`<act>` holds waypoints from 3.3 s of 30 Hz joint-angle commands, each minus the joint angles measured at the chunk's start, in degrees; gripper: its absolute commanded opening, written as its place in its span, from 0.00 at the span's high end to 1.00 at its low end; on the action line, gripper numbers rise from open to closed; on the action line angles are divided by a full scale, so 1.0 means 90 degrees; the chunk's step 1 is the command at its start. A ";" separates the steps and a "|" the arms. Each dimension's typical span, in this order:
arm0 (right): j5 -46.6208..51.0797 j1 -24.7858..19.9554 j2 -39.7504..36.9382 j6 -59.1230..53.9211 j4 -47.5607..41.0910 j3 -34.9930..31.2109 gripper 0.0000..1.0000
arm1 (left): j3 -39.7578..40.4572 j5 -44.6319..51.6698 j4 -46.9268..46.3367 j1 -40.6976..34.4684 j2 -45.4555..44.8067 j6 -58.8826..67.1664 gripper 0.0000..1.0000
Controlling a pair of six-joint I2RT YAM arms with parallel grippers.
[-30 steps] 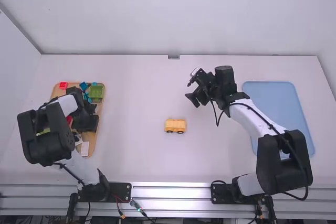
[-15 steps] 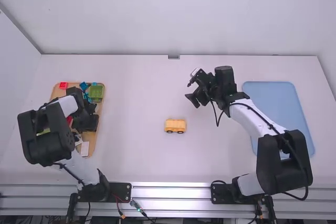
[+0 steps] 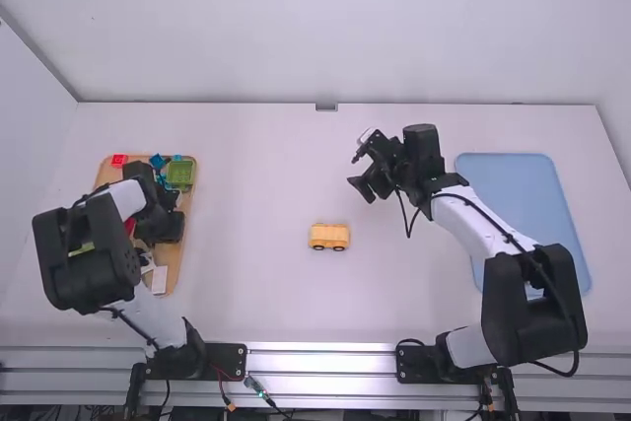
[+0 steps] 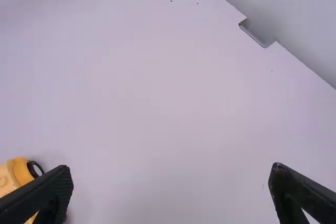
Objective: Assemble lego blocks to make yellow taxi
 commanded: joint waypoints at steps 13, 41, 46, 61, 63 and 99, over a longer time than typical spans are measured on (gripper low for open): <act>-0.0546 0.0525 0.0012 0.2871 0.1790 0.0100 0.01 | 0.0051 0.0886 0.0833 -0.1345 -0.1989 -0.0491 0.98; -0.2497 0.0352 0.2290 0.6329 0.6088 0.0100 0.21 | -0.0444 0.2642 0.5865 -0.4515 -0.1078 -0.1100 0.98; -0.2535 0.0350 0.2290 0.6326 0.6118 0.0100 0.22 | -0.0614 0.2691 0.6324 -0.4515 -0.0967 -0.1253 0.98; -0.1671 0.1073 0.2290 0.5940 0.6091 0.0100 0.29 | -0.0920 0.2650 0.6887 -0.4690 -0.0959 -0.1523 0.98; -0.1591 0.1132 0.2290 0.5938 0.6084 0.0100 0.31 | -0.0942 0.2625 0.6902 -0.4724 -0.0959 -0.1511 0.98; -0.1622 0.1287 0.2290 0.5765 0.6067 0.0100 0.78 | -0.0984 0.2650 0.7193 -0.4743 -0.0957 -0.1513 0.01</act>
